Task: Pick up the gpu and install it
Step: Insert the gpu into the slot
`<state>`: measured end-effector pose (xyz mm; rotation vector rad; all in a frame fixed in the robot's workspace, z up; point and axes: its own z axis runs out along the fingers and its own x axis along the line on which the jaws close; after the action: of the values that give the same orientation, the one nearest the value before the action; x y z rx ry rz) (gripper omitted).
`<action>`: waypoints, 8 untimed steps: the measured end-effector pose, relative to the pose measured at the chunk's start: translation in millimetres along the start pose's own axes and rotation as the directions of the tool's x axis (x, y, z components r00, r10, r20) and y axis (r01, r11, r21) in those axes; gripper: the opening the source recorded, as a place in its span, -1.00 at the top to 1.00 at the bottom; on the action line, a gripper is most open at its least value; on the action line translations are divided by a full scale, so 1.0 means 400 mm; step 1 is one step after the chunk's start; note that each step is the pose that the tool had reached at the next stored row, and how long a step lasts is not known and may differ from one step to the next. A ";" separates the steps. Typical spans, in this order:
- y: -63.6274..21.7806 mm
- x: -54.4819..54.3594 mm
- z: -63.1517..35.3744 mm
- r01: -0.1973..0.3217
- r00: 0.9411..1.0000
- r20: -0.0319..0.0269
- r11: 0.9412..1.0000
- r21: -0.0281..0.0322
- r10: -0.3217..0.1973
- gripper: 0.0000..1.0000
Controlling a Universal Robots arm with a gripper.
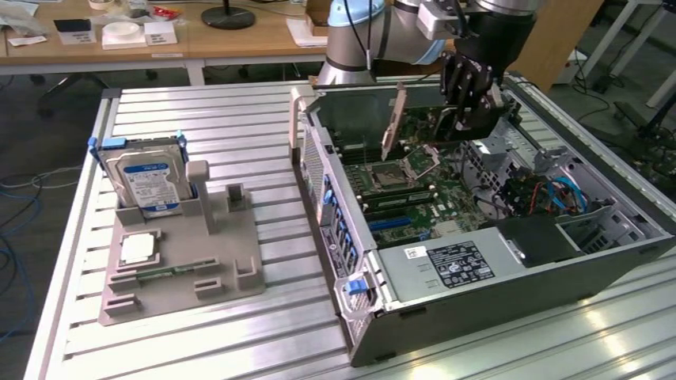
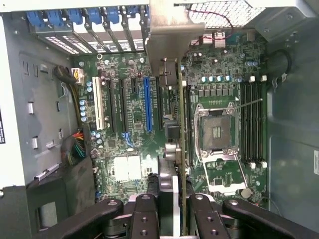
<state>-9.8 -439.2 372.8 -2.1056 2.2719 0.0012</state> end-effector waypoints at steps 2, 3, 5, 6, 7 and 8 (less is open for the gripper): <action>0.000 0.000 0.009 0.002 1.000 0.000 1.000 0.000 -0.002 0.44; 0.001 0.000 0.014 0.002 1.000 0.000 1.000 0.000 -0.002 0.44; 0.001 0.000 0.023 0.002 1.000 0.000 1.000 0.000 -0.002 0.44; 0.002 0.000 0.027 0.002 1.000 0.000 1.000 0.000 -0.002 0.44; 0.002 0.000 0.032 0.002 1.000 0.000 1.000 0.000 -0.002 0.44; 0.002 0.000 0.035 0.003 1.000 0.000 1.000 0.003 -0.003 0.44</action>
<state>-10.3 -438.7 358.9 -2.1073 2.2669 -0.0025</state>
